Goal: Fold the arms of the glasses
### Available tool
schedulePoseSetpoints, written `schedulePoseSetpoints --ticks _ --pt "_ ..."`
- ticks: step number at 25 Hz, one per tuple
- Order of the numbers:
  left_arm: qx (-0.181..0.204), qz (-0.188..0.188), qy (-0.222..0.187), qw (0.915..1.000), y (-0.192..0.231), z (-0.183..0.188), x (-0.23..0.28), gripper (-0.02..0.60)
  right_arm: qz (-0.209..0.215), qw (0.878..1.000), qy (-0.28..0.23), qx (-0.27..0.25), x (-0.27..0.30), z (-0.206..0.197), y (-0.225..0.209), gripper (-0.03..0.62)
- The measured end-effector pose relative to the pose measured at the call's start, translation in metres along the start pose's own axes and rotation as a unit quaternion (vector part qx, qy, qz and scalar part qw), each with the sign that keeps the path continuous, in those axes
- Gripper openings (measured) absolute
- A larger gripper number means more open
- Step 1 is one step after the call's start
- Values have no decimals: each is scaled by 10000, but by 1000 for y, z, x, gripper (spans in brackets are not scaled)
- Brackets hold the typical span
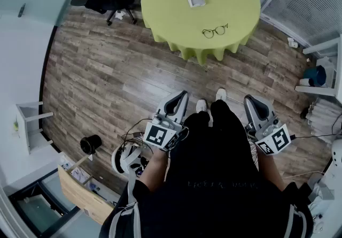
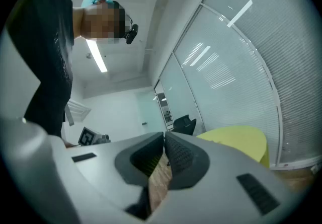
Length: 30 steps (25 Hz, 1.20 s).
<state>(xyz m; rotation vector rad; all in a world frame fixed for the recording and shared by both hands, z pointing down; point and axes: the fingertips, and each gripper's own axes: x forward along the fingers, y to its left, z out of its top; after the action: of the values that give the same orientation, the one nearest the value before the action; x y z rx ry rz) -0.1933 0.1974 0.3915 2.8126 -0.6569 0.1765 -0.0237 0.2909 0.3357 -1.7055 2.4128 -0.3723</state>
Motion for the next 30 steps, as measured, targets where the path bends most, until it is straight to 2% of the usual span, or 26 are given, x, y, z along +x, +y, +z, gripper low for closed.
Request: schedulePoseSetpoints --ticks 4,8,11,14,16,18,23,30 --pt "-115 44 -68 9999 -4 3 -1 18 -139 9999 75 57 -11 -14 4 32" --pt "-18 -86 -47 10000 -26 14 -2 18 83 9999 34 135 -12 -15 6 32" --pt "45 -47 -82 9999 -29 24 -1 18 329 9992 -8 -230 -3 -2 8 32" --pt "311 -57 -274 9991 -35 41 6 18 493 9962 -83 -719 4 10 10 32" --pt "363 -35 -269 9990 -42 47 10 18 619 9944 -119 -844 1 12 11 32" --pt "338 -8 -214 9992 -50 47 14 18 779 9932 -180 -846 -3 13 10 32" --pt "550 135 -223 9981 -68 45 22 18 1101 9905 -312 -759 -17 13 4 32" --pt "620 195 -155 9978 -85 34 28 18 1164 9906 -266 -675 -36 4 -10 32"
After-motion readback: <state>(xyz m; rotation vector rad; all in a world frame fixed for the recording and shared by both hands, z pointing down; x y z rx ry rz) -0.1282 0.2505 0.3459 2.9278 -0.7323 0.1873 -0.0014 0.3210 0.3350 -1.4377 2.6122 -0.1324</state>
